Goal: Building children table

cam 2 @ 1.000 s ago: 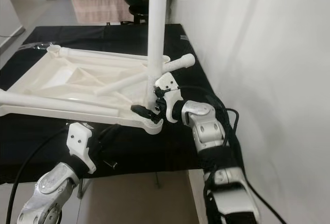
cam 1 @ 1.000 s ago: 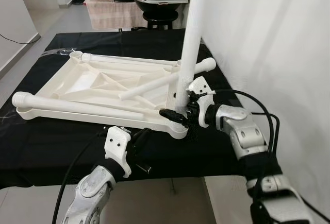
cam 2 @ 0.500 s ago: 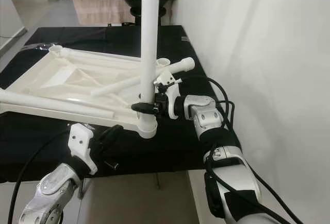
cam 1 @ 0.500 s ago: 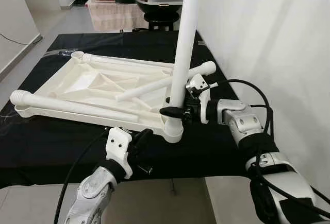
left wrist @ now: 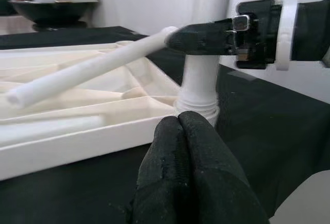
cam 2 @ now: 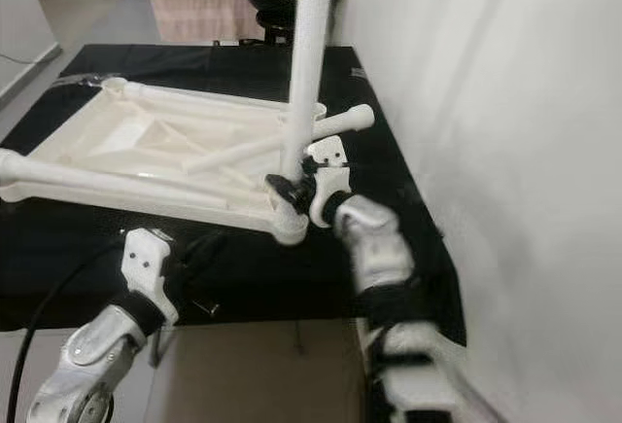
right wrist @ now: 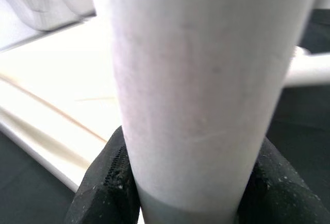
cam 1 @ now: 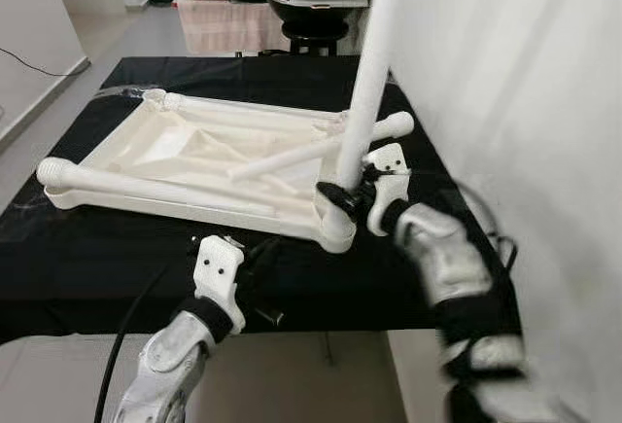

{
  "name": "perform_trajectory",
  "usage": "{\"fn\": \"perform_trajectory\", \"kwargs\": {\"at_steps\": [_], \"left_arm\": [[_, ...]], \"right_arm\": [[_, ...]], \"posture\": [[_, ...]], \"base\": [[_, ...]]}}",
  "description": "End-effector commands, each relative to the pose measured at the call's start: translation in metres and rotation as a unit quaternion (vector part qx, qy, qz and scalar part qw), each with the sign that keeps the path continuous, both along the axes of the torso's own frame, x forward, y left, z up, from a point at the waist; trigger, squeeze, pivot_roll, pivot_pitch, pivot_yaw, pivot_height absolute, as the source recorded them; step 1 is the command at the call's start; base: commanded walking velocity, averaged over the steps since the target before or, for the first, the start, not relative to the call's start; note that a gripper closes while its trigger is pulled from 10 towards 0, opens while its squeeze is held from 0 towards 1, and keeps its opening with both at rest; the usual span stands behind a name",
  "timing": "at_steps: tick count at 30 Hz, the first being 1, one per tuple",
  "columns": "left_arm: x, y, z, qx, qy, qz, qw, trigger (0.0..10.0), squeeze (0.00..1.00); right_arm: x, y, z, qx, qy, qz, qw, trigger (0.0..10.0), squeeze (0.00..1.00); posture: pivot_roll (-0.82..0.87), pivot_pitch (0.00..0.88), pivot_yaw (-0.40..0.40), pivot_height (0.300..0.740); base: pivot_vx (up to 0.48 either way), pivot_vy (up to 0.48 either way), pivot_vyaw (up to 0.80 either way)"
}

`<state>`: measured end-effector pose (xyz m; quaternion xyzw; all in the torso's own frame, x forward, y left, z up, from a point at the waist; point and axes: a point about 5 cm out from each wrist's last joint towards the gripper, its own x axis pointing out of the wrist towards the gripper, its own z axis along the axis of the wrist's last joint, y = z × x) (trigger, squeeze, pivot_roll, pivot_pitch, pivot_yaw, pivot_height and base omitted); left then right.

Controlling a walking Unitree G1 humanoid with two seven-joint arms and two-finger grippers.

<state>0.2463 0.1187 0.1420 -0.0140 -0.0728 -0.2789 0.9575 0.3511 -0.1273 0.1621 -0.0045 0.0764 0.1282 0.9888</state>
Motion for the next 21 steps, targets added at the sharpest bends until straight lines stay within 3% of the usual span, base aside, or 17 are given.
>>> {"fn": "perform_trajectory", "kwargs": {"at_steps": [1, 5, 7, 10, 11, 12, 13, 14, 15, 18, 19, 20, 21], "left_arm": [[0.000, 0.005, -0.001, 0.005, 0.005, 0.003, 1.000, 10.0, 0.00], [0.000, 0.006, -0.001, 0.007, 0.006, 0.004, 1.000, 10.0, 0.00], [0.001, 0.006, -0.002, 0.007, 0.007, 0.003, 1.000, 10.0, 0.00], [0.001, 0.007, -0.003, 0.006, 0.007, 0.008, 1.000, 10.0, 0.00], [0.002, 0.007, -0.003, 0.005, 0.006, 0.014, 1.000, 10.0, 0.00], [0.002, 0.007, -0.003, 0.004, 0.006, 0.017, 1.000, 10.0, 0.00], [0.002, 0.007, -0.003, 0.004, 0.006, 0.018, 1.000, 10.0, 0.00], [0.002, 0.007, -0.003, 0.004, 0.006, 0.018, 1.000, 10.0, 0.00], [0.002, 0.006, -0.003, 0.004, 0.007, 0.016, 1.000, 10.0, 0.00], [0.002, 0.006, -0.003, 0.003, 0.008, 0.015, 1.000, 10.0, 0.00], [0.002, 0.005, -0.004, 0.003, 0.008, 0.014, 1.000, 10.0, 0.00], [0.002, 0.005, -0.004, 0.003, 0.008, 0.014, 1.000, 10.0, 0.00], [0.002, 0.005, -0.004, 0.003, 0.009, 0.012, 1.000, 10.0, 0.00]], "right_arm": [[-0.018, -0.016, -0.037, -0.018, 0.085, -0.062, 0.994, 0.0, 0.00], [-0.020, -0.008, -0.034, -0.039, 0.066, -0.023, 0.997, 0.0, 0.00], [-0.004, -0.014, -0.027, -0.049, 0.052, -0.026, 0.997, 0.0, 0.00], [0.002, -0.015, -0.021, -0.049, 0.048, -0.030, 0.997, 0.0, 0.00], [0.006, -0.014, -0.016, -0.047, 0.044, -0.026, 0.998, 1.8, 0.00], [0.007, -0.006, -0.011, -0.046, 0.043, 0.026, 0.998, 10.0, 0.77], [0.007, 0.001, -0.008, -0.045, 0.043, 0.064, 0.996, 10.0, 0.77], [0.007, 0.001, -0.008, -0.045, 0.043, 0.064, 0.996, 10.0, 0.77], [0.005, 0.015, 0.001, -0.031, 0.039, 0.150, 0.987, 10.0, 1.00], [0.007, 0.016, 0.008, -0.023, 0.024, 0.176, 0.984, 10.0, 1.00], [0.008, 0.017, 0.016, -0.015, 0.006, 0.220, 0.975, 10.0, 0.76], [0.008, 0.017, 0.016, -0.015, 0.006, 0.220, 0.975, 10.0, 0.76], [0.007, 0.014, 0.025, -0.006, -0.009, 0.260, 0.965, 10.0, 0.00]], "posture": [[0.01, 0.113, -0.010, 0.740], [0.01, 0.102, -0.007, 0.740], [0.02, 0.091, -0.014, 0.740], [0.02, 0.091, -0.014, 0.740], [0.02, 0.084, -0.019, 0.740], [0.02, 0.083, -0.020, 0.740], [0.02, 0.083, -0.020, 0.740], [0.02, 0.083, -0.020, 0.740], [0.02, 0.077, -0.023, 0.740], [0.02, 0.074, -0.022, 0.740], [0.02, 0.071, -0.021, 0.740], [0.02, 0.071, -0.021, 0.740], [0.03, 0.070, -0.024, 0.740]], "base": [[0.000, 0.000, 0.00], [0.000, 0.000, 0.00], [0.000, 0.000, 0.00], [0.000, 0.000, 0.00], [0.000, 0.000, 0.00], [0.000, 0.000, 0.00], [0.000, 0.000, 0.00], [0.000, 0.000, 0.00], [0.000, 0.000, 0.00], [0.000, 0.000, 0.00], [0.000, 0.000, 0.00], [0.000, 0.000, 0.00], [0.000, 0.000, 0.00]]}}
